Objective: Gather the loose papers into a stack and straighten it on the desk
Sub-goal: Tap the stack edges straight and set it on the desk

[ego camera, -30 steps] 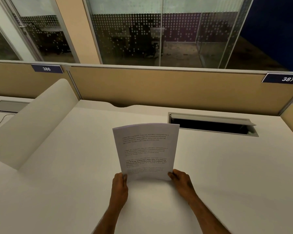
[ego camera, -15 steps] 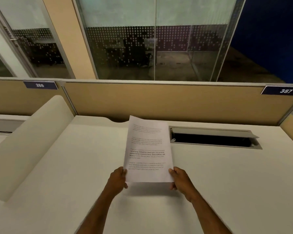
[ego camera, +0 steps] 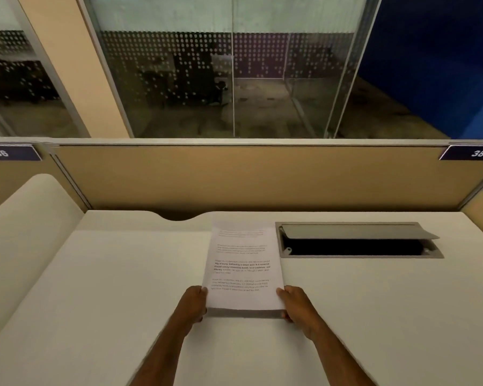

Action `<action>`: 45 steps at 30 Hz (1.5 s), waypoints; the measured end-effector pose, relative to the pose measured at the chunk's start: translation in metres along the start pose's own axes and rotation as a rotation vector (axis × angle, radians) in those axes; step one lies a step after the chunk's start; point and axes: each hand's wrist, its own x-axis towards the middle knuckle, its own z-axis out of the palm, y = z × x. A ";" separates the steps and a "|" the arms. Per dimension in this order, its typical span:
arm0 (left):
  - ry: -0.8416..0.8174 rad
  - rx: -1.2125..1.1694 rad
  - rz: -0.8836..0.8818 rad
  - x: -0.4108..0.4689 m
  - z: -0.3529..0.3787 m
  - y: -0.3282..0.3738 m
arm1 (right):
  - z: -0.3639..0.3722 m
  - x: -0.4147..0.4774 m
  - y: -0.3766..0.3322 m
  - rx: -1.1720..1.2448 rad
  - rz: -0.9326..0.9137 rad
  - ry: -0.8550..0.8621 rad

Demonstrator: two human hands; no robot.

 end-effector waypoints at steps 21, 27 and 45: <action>0.192 -0.035 -0.119 0.007 0.008 0.008 | 0.011 0.019 0.012 0.173 0.057 0.223; 0.245 -0.119 -0.118 0.001 0.008 0.000 | 0.012 0.019 0.011 0.257 0.082 0.235; 0.382 -0.011 -0.079 -0.009 0.011 -0.001 | 0.024 0.017 0.011 0.302 0.110 0.393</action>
